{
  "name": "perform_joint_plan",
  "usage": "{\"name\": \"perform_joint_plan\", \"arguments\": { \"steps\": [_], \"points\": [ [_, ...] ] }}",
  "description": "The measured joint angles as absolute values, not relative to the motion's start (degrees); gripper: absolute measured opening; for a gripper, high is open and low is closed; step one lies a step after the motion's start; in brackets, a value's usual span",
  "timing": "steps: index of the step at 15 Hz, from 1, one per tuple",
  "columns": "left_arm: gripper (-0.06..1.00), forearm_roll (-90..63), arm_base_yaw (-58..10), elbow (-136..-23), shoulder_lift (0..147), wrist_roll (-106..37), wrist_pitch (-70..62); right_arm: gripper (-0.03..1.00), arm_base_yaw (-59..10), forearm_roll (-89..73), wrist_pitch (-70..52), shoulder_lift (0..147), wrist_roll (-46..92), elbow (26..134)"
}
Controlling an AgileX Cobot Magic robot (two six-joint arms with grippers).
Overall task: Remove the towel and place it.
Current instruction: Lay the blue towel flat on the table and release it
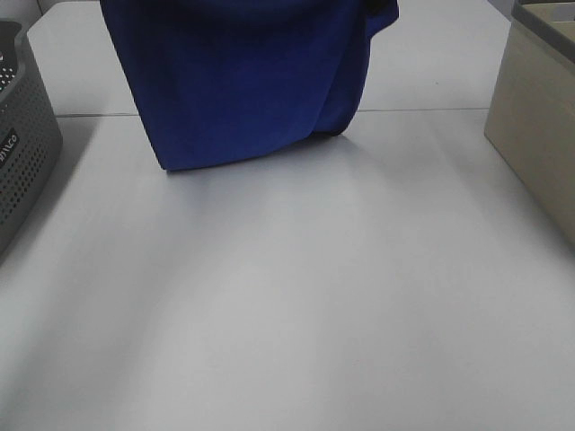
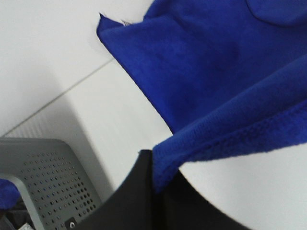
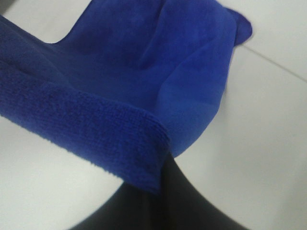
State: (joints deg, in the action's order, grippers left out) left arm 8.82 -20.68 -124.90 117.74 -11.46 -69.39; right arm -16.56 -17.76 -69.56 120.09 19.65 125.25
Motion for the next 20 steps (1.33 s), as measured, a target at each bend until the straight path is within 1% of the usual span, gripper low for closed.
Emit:
{"name": "perform_joint_plan", "arguments": {
  "steps": [1, 2, 4, 6, 10, 13, 15, 16, 20],
  "points": [
    [0.0, 7.96, -20.68, -120.84, 116.37, -11.46, -69.39, 0.0, -16.56, -17.65, -69.56, 119.12, 18.85, 121.24],
    [0.0, 4.35, -20.68, -112.13, 111.44, -11.46, -69.5, 0.0, -16.56, -17.59, -69.67, 114.99, 18.33, 113.56],
    [0.0, 0.52, -20.68, -104.39, 105.77, -11.46, -69.56, 0.0, -16.56, -17.93, -69.67, 109.72, 17.42, 106.4],
    [0.0, -1.38, -20.68, -99.41, 101.7, -11.46, -69.5, 0.0, -16.56, -18.05, -69.61, 106.68, 17.19, 100.96],
    [0.0, -7.05, -20.74, -83.31, 93.62, -11.46, -69.27, 0.0, -16.67, -19.54, -69.5, 101.41, 15.64, 86.75],
    [0.0, -10.94, -21.2, -75.06, 89.15, -11.34, -68.98, 0.0, -16.9, -20.45, -69.5, 96.66, 14.5, 79.41],
    [0.0, -12.15, -21.2, -71.51, 86.92, -10.49, -68.64, 0.0, -16.96, -21.08, -69.5, 95.45, 13.69, 76.32],
    [0.0, -13.46, -21.2, -66.35, 84.45, -9.57, -68.35, 0.0, -17.25, -22.52, -69.5, 94.25, 12.38, 71.51],
    [0.0, -18.45, -21.2, -58.38, 80.79, -9.4, -67.67, 0.0, -17.25, -24.29, -69.5, 91.21, 11.34, 62.17]
  ]
}}
